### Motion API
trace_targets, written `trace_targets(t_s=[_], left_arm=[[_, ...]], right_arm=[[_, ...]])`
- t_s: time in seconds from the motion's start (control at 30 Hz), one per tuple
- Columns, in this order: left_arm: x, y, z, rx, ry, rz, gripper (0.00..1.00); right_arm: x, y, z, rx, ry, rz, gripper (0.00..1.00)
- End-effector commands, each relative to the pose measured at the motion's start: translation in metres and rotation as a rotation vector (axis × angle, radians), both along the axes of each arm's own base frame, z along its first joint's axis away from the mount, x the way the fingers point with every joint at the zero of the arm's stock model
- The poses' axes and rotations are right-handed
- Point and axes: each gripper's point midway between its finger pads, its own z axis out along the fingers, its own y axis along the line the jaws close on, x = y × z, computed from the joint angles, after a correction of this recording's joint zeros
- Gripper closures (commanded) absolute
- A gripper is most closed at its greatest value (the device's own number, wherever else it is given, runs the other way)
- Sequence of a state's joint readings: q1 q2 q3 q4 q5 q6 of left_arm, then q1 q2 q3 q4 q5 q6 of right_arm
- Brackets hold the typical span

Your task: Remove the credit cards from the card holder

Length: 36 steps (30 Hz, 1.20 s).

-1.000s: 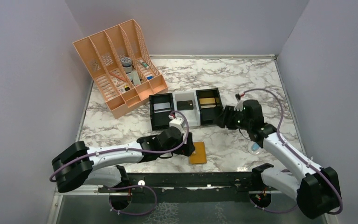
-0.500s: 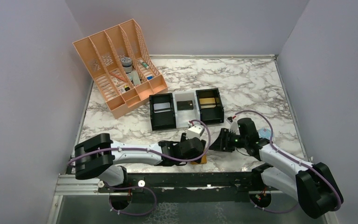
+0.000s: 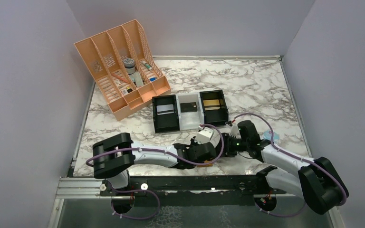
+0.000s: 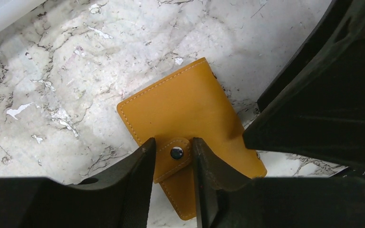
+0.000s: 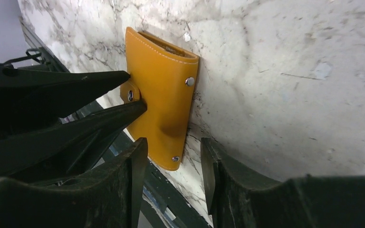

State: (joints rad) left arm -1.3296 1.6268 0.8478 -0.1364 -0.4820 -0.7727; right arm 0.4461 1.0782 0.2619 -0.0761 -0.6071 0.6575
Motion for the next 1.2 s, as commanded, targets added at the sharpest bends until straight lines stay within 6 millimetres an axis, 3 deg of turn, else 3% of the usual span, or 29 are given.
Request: trace_targets(t_s=[0.0,0.2,0.33,0.47,0.63,0.9,1.17], left_arm=[[-0.005,0.017,-0.021,0.091,0.011,0.019,0.7],[-0.007,0.016,-0.02,0.069,0.015,0.018,0.81],[-0.008,0.015,-0.017,0.028,0.016,0.016,0.82],[-0.006,0.017,-0.006,-0.033,-0.001,0.042,0.72],[-0.002,0.033,-0.002,-0.032,-0.024,0.1,0.57],[0.0,0.05,0.0,-0.028,-0.03,0.181,0.55],[0.001,0.054,0.017,-0.149,-0.043,0.215,0.54]], right_arm=[[0.004,0.012,0.006,0.001,-0.041,0.052,0.53],[0.006,0.018,-0.007,-0.057,-0.024,0.042,0.51],[0.011,0.014,-0.016,-0.118,-0.027,0.022,0.54],[0.013,0.006,-0.024,-0.165,-0.034,0.007,0.57],[0.01,0.001,-0.032,-0.199,-0.024,0.015,0.57],[0.011,0.0,-0.033,-0.21,-0.028,0.012,0.57],[0.011,0.0,-0.033,-0.205,-0.029,0.016,0.57]])
